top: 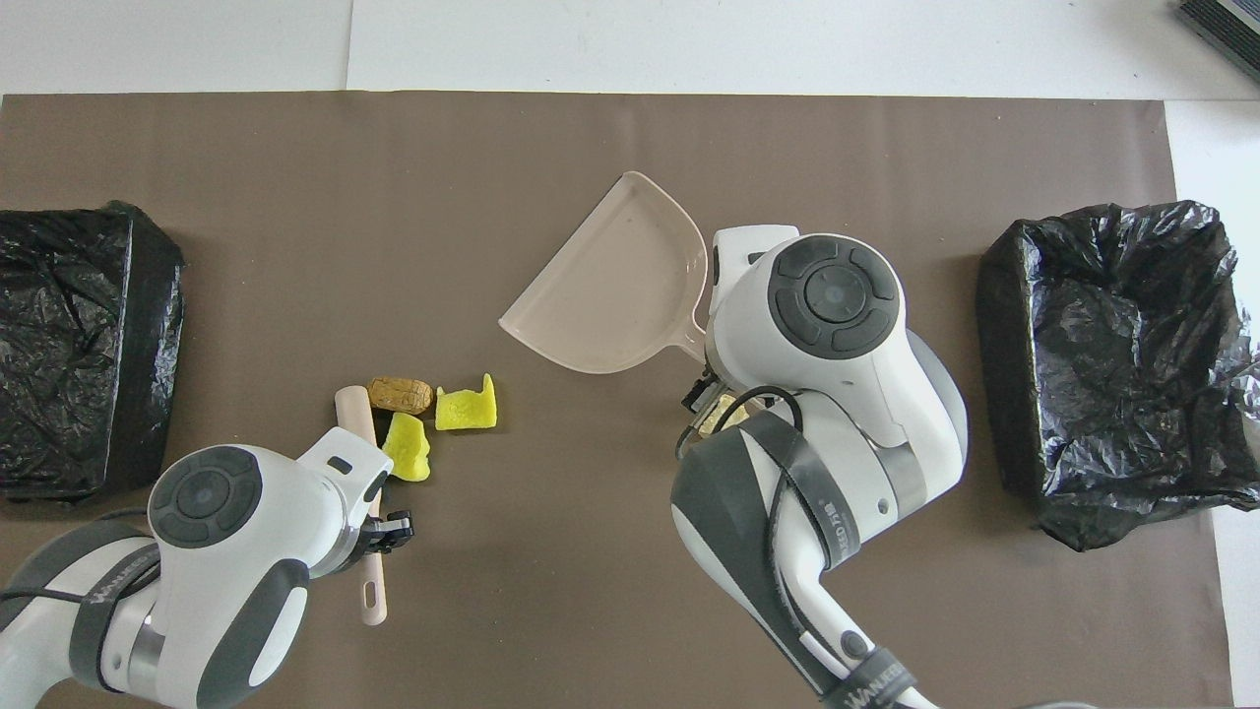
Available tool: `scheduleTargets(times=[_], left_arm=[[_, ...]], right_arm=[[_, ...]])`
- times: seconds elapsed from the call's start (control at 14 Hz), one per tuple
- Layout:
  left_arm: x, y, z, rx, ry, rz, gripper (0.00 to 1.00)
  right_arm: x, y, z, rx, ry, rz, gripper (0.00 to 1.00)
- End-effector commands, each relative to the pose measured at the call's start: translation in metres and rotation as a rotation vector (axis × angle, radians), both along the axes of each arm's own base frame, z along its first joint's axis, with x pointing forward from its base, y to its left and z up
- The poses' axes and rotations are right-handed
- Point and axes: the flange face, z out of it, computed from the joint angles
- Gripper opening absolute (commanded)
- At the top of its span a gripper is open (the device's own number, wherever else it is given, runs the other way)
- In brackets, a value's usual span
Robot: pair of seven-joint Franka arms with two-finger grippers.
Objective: Sweep and dump trash in bin
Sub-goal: 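Sweep the yellow sponges into the dustpan with the left gripper's brush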
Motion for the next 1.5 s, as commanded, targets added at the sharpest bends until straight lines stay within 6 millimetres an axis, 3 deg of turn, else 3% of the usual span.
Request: scheduleTargets(times=[0.0,0.14,0.29,0.43,0.5,0.71,0.93,1.43], left_arm=[[0.004,-0.001,0.001,-0.031,-0.003,-0.052,0.00],[0.005,-0.006,0.003,-0.049,-0.006,-0.068,0.00],[0.005,-0.009,0.004,-0.080,-0.003,-0.103,0.00],[0.007,-0.012,0.006,-0.114,-0.003,-0.144,0.00],[0.010,-0.014,0.003,-0.119,0.002,-0.154,0.00],[0.025,-0.022,0.009,-0.129,-0.012,-0.191,0.00],[0.031,-0.035,0.000,-0.144,-0.012,-0.230,0.00],[0.018,-0.122,0.022,-0.212,-0.074,-0.368,0.00]], right_arm=[[-0.010,-0.014,-0.020,-0.025,0.028,0.280,0.00],[-0.011,-0.012,-0.051,-0.040,0.073,0.379,0.00],[-0.011,-0.002,-0.070,-0.048,0.085,0.394,0.00],[-0.019,0.028,-0.093,-0.050,0.074,0.439,0.00],[-0.018,0.031,-0.097,-0.063,0.066,0.447,0.00],[-0.019,0.030,-0.098,-0.071,0.070,0.440,0.00],[-0.019,0.028,-0.098,-0.074,0.074,0.399,0.00],[-0.021,0.028,-0.097,-0.077,0.079,0.355,0.00]])
